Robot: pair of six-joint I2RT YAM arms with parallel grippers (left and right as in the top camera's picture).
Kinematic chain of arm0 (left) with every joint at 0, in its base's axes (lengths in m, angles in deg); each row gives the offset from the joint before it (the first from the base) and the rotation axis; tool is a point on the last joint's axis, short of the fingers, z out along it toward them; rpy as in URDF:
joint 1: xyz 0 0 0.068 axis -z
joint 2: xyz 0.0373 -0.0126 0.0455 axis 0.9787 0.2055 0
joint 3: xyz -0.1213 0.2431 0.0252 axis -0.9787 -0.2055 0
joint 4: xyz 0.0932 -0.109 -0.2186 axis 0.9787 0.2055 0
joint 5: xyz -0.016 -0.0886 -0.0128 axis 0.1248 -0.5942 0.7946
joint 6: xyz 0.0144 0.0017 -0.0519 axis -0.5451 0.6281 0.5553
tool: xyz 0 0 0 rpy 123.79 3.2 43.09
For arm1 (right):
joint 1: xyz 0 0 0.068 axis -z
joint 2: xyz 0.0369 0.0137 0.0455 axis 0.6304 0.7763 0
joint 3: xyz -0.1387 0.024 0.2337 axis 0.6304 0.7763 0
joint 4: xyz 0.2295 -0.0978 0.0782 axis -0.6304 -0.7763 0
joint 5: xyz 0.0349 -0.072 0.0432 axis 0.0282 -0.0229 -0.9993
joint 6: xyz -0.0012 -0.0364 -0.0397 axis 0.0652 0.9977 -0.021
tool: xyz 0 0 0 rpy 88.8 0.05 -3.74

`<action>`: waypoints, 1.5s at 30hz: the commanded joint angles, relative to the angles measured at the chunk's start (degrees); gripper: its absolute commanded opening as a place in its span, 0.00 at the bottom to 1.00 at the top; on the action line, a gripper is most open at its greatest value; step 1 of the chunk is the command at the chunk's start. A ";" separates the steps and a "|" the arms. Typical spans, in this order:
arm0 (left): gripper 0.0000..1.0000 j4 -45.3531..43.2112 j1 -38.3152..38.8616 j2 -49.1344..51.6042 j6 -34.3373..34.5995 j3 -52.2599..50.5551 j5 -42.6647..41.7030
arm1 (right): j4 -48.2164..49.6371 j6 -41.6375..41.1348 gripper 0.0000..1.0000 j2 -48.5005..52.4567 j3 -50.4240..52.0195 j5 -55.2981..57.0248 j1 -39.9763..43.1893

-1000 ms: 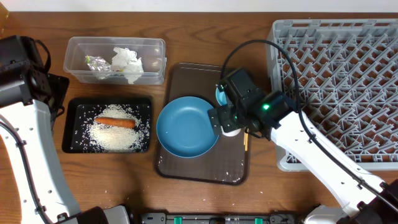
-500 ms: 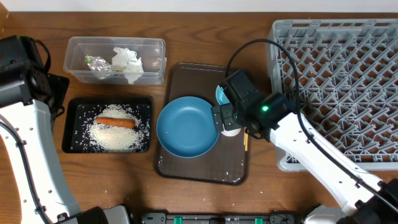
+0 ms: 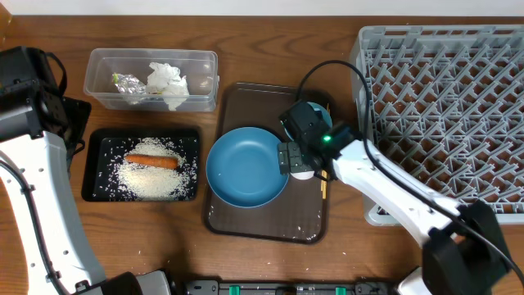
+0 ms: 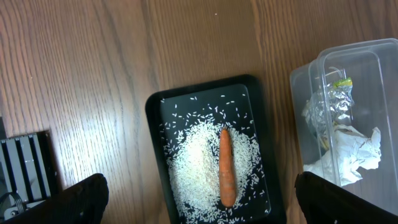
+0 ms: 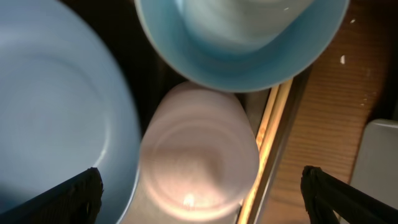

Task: Sort waste into correct bins and load items into the dishwasher rack
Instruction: 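Lift the white cup and carry it right over the dish rack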

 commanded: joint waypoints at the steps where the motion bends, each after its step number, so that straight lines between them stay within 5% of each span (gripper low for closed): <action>1: 0.98 0.22 -0.28 0.00 0.74 -0.46 0.31 | 0.92 -1.95 0.99 2.01 0.09 2.01 0.39; 5: 0.98 0.22 -0.28 0.00 0.74 -0.46 0.31 | 2.29 -1.95 0.96 2.51 0.09 2.01 0.39; 9: 0.98 0.24 -0.28 0.00 0.74 -0.46 0.31 | 2.93 -1.95 0.74 2.51 0.09 2.03 0.39; 24: 0.98 0.22 -0.28 0.00 0.74 -0.44 0.31 | 2.86 -1.95 0.71 2.51 0.09 1.95 0.39; 34: 0.98 0.22 -0.28 0.00 0.74 -0.46 0.31 | 2.01 -1.90 0.54 1.79 -1.14 -0.17 0.66; 45: 0.98 0.22 -0.28 0.00 0.74 -0.46 0.31 | -2.56 1.75 0.56 -12.70 -6.60 -1.77 3.65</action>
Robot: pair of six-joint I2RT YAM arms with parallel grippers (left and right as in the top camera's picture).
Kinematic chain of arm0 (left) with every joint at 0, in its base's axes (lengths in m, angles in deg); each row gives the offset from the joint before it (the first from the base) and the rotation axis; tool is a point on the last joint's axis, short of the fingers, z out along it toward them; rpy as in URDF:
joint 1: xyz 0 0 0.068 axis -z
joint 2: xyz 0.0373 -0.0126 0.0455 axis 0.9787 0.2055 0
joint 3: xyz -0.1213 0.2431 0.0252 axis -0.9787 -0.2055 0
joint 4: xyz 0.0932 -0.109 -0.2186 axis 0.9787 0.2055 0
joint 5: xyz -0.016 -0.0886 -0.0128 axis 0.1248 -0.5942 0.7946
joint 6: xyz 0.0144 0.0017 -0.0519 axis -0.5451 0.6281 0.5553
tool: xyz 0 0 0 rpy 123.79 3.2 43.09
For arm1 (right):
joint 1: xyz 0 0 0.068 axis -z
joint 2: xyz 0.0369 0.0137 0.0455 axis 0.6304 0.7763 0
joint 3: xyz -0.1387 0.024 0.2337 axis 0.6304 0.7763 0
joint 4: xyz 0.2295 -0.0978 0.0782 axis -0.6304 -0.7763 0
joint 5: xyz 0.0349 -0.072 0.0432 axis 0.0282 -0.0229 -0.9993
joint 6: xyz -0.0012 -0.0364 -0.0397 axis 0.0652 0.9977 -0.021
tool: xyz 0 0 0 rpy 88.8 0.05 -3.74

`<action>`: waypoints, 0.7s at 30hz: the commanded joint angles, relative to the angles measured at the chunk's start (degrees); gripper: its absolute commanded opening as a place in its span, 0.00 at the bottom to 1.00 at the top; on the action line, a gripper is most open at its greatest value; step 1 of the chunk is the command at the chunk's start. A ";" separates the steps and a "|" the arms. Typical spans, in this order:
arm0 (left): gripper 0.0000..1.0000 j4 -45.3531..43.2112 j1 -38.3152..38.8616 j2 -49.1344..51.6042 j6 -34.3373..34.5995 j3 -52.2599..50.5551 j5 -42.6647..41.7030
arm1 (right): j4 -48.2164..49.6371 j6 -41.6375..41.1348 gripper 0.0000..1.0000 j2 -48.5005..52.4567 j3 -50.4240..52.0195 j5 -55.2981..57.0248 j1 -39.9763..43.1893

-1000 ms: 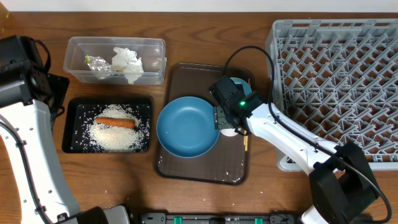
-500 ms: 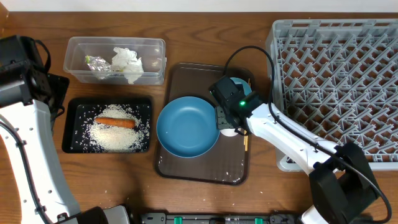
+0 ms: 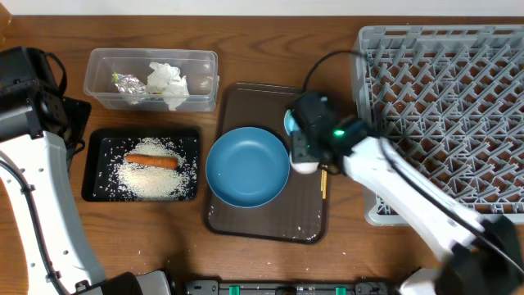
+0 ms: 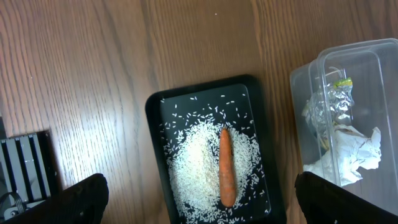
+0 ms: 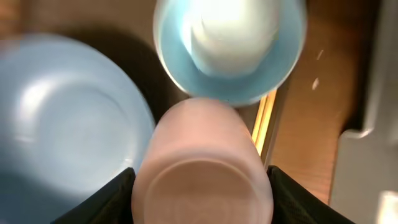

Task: Sort waste into correct bins and load items into the dishwasher rack
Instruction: 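Lift the white cup and carry it right over the dish rack, then lower the white cup into the rack and open the right gripper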

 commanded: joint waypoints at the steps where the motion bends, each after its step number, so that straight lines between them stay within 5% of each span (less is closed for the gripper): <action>1: 0.98 0.24 -0.28 0.00 0.74 -0.46 0.31 | -0.17 1.68 0.56 -8.39 -2.89 -0.96 2.19; 8: 0.98 0.22 -0.28 0.00 0.74 -0.44 0.31 | -0.90 5.55 0.60 -19.91 -2.89 -0.72 13.55; 21: 0.98 0.22 -0.28 0.00 0.74 -0.46 0.31 | 1.92 3.43 0.60 -20.17 -2.89 -1.03 54.27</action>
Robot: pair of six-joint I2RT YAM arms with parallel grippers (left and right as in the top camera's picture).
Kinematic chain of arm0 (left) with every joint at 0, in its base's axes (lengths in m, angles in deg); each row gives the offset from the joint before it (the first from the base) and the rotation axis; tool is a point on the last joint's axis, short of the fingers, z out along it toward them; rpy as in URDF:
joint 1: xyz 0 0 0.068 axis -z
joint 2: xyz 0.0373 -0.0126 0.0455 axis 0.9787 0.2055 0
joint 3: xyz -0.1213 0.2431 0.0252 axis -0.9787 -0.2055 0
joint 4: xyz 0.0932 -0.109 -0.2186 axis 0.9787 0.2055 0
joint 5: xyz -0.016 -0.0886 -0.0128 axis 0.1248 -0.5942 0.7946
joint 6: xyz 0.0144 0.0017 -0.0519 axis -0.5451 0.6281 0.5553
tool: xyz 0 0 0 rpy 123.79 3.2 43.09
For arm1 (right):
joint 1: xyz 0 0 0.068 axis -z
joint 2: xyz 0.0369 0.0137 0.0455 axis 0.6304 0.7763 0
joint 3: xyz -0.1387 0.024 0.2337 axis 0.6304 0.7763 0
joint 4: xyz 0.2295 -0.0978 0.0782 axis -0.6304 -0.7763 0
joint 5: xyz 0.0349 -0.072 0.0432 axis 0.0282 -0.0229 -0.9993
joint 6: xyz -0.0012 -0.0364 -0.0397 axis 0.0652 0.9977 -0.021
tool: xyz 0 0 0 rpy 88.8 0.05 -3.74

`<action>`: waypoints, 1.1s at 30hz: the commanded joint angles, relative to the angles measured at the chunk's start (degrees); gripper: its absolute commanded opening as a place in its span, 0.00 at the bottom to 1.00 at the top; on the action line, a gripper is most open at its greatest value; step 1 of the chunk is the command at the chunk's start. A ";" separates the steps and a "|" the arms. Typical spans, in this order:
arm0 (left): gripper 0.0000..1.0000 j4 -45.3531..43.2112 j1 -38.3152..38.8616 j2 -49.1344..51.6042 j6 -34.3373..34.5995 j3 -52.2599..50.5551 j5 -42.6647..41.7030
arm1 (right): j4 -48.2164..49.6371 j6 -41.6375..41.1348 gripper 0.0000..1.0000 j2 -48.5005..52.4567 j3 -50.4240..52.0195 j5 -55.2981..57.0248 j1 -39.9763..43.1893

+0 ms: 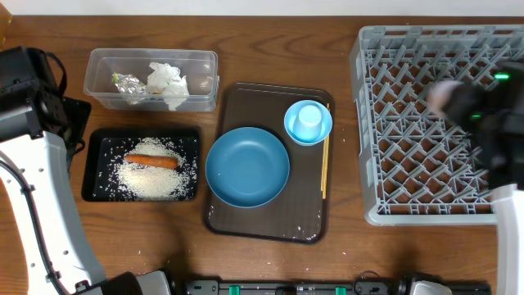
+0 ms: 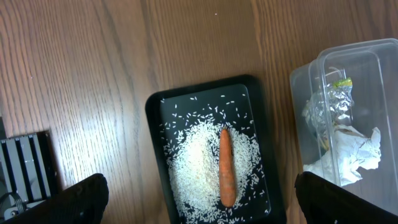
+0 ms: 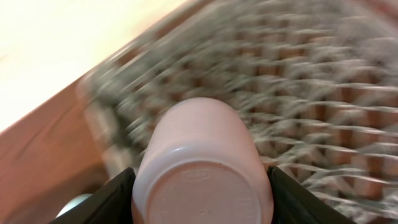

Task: Sort waste into correct bins and load items into the dishwasher rack
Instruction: 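Lower the white cup into the rack and open the right gripper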

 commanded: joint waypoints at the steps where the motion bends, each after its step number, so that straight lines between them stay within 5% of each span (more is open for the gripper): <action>1: 0.98 0.22 -0.28 0.02 0.74 -0.46 0.31 | 0.83 -2.73 0.59 2.10 -0.90 0.02 9.38; 14: 0.98 0.22 -0.28 0.02 0.74 -0.46 0.31 | 3.74 -3.13 0.63 17.31 -0.90 -1.44 25.83; 18: 0.98 0.22 -0.28 0.02 0.74 -0.44 0.31 | 4.17 -2.05 0.83 19.30 -0.90 -3.98 26.75; 26: 0.98 0.22 -0.28 0.02 0.74 -0.44 0.31 | 4.33 -0.15 0.98 17.18 -0.92 -9.86 26.67; 33: 0.98 0.22 -0.28 0.02 0.74 -0.46 0.31 | 3.02 0.98 0.99 8.83 -0.92 -27.98 23.43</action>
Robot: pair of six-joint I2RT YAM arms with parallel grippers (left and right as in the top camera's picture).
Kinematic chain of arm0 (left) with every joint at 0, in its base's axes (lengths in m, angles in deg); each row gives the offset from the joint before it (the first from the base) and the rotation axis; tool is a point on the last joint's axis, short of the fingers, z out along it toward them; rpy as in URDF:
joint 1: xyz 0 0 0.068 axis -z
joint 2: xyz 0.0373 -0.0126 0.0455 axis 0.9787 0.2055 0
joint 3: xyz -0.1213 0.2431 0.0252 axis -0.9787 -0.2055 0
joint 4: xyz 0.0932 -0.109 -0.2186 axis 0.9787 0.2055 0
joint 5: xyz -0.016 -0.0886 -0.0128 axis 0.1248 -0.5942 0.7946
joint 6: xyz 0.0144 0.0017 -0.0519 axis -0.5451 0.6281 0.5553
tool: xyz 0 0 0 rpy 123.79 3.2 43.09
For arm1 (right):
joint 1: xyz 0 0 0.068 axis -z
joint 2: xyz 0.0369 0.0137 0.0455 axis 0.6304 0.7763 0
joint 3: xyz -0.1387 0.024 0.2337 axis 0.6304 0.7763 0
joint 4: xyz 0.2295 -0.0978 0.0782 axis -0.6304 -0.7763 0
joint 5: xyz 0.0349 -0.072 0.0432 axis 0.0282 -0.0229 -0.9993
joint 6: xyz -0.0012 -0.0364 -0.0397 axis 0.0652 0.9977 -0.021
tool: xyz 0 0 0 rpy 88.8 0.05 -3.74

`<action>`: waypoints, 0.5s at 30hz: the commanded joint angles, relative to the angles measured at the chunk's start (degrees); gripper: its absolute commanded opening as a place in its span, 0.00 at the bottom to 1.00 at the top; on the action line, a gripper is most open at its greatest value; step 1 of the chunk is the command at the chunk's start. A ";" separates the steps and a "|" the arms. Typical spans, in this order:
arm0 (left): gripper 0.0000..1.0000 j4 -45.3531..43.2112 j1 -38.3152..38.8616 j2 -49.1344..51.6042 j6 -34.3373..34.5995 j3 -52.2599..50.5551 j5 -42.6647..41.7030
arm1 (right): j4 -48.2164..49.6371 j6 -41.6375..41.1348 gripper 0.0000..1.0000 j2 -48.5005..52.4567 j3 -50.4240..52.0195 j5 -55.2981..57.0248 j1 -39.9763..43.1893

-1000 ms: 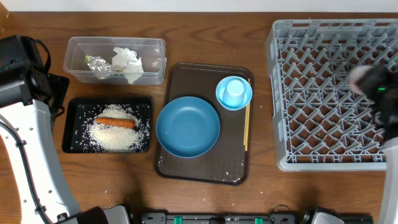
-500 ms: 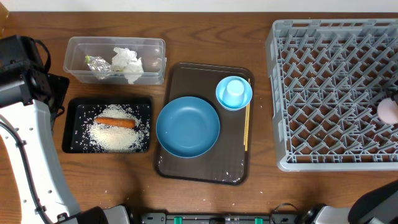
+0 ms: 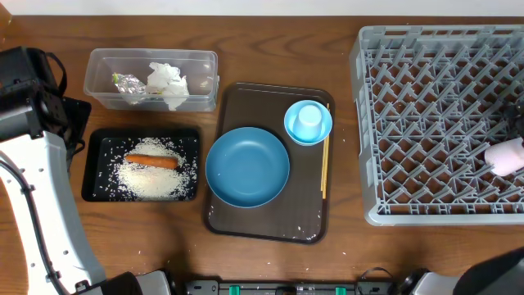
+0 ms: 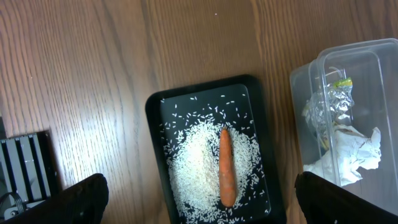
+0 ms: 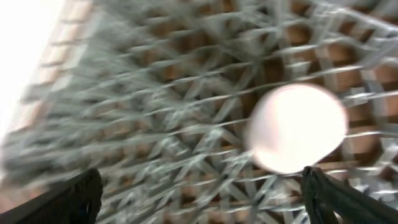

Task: Sort waste into correct bins and load items into the dishwasher rack
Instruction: 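Lower the white cup into the rack and open the right gripper, then grasp the light blue cup off its saucer with the right gripper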

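Note:
A pale pink cup lies on its side in the grey dishwasher rack near its right edge; it also shows blurred in the right wrist view. My right gripper is open above the rack, the cup free beyond its fingers. On the brown tray sit a blue plate, a blue bowl with a light cup in it, and chopsticks. My left gripper hangs open and holds nothing high over the black tray holding rice and a carrot.
A clear bin with crumpled foil and white paper stands behind the black tray. Loose rice grains lie on the brown tray's front. The left arm stands at the table's left edge.
My right gripper held the pink cup above the rack. Now it is open and the cup lies in the rack near the right edge. The left arm has not moved.
My right gripper was open over the pink cup standing on the brown tray beside the bowl. Then it was shut on the cup above the tray, then held it over the rack. Now the cup rests in the rack, released.

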 commanded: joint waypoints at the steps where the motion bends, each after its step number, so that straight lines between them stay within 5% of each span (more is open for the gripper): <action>1: 0.98 0.22 -0.31 0.02 0.74 -0.44 0.31 | -0.85 2.12 0.99 -6.56 -0.87 -12.66 -3.96; 8: 0.98 0.22 -0.31 0.02 0.74 -0.46 0.31 | -0.85 7.37 0.98 -10.62 -0.85 -9.92 -24.15; 15: 0.98 0.22 -0.31 0.02 0.74 -0.46 0.31 | 1.25 8.09 0.99 -3.21 -0.85 1.77 -44.63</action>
